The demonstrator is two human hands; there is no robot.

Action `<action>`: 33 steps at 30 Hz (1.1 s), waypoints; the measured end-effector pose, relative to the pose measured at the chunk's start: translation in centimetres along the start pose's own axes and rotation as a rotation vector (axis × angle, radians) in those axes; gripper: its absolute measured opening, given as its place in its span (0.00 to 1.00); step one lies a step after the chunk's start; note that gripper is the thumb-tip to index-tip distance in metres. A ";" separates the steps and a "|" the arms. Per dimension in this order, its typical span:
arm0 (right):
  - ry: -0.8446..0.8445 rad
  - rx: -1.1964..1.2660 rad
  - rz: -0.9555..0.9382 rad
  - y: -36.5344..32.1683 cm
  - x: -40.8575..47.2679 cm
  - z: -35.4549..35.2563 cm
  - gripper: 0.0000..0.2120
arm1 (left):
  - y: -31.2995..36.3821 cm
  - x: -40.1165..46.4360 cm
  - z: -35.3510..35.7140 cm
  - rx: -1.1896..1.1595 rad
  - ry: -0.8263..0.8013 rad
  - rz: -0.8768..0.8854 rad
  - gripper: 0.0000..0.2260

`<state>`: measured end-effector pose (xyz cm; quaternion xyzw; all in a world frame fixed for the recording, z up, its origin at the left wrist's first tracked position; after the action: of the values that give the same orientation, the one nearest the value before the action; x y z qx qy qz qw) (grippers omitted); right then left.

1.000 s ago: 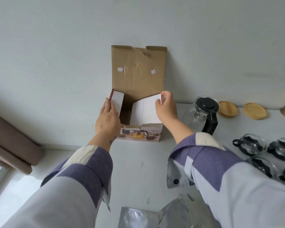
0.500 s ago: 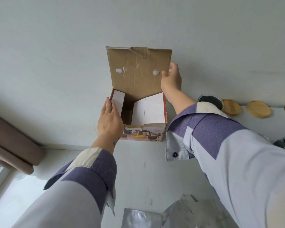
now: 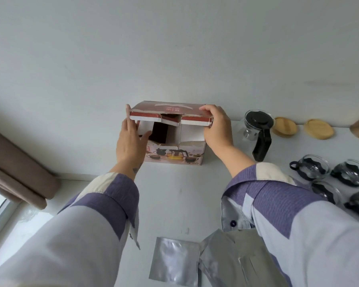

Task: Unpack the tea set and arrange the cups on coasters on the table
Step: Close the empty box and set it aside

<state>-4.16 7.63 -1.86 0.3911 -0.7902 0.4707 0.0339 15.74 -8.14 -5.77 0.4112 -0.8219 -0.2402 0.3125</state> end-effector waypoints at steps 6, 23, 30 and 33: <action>-0.225 -0.104 0.032 1.0 -3.0 1.3 0.24 | -2.3 -1.6 -0.9 -0.241 -0.065 -0.035 0.30; -0.091 -0.189 -0.037 0.4 -3.8 0.2 0.14 | -0.1 -1.6 -1.8 0.000 0.030 0.108 0.13; -0.039 -0.176 -0.026 0.3 -4.1 -0.1 0.13 | 0.0 -0.8 -2.2 0.029 0.044 0.089 0.12; -0.031 -0.174 -0.040 0.1 -4.1 -0.4 0.13 | -0.2 -0.7 -2.1 0.050 0.036 0.063 0.11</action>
<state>-1.50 10.33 -3.46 0.4094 -0.8205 0.3937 0.0648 17.66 -7.98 -4.67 0.3968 -0.8345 -0.2024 0.3243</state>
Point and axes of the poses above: each hand's wrist, its own x-axis towards the middle knuckle, its own z-axis out of the palm, y = z × x, the point moved 9 cm from there along x, towards the middle knuckle, and after that the axes turned 2 degrees about z, right-handed, at the moved point
